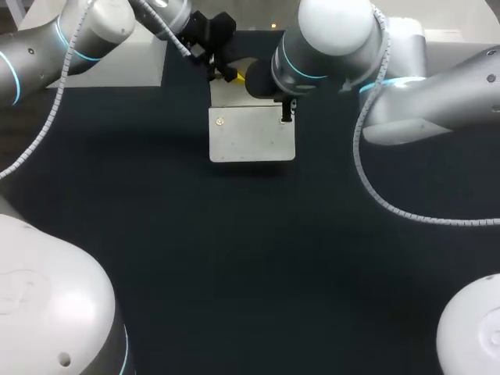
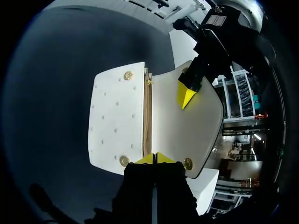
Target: Pick up the bag, open it, inspect its contents, close it, and place it on the opposite side
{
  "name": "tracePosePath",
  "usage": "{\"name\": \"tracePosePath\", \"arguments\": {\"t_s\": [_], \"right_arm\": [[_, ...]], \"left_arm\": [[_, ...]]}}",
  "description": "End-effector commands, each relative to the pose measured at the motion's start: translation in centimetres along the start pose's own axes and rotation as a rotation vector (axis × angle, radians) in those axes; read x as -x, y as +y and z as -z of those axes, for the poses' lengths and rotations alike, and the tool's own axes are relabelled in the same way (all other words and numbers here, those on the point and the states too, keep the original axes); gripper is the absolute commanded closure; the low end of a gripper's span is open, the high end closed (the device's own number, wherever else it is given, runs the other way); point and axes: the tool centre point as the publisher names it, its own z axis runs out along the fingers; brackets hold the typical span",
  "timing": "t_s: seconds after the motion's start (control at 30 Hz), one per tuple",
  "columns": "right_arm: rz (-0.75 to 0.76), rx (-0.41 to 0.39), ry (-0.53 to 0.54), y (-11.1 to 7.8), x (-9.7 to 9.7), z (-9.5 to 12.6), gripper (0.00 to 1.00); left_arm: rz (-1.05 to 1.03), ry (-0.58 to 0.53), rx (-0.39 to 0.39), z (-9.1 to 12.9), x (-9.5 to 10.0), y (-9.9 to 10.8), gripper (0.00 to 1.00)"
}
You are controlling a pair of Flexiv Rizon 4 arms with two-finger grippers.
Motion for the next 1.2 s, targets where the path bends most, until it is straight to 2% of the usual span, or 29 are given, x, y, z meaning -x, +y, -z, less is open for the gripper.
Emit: {"name": "tracePosePath", "arguments": {"t_s": [0.03,0.4,0.63,1.2], "right_arm": [[0.001,-0.003,0.009,0.5,0.6,-1.5,1.0],[0.002,-0.024,0.032,0.4,0.4,-4.1,1.0],[0.004,-0.031,0.042,0.6,0.3,-4.8,1.0],[-0.034,-0.024,0.106,0.0,-4.0,-4.3,1.0]], "left_arm": [[0.008,0.016,-0.011,0.2,0.1,-0.1,1.0],[0.023,0.039,-0.034,0.5,-0.3,-0.3,1.0],[0.027,0.035,-0.037,0.7,-0.2,-0.4,1.0],[0.08,0.033,-0.094,0.6,0.9,-0.3,1.0]]}}
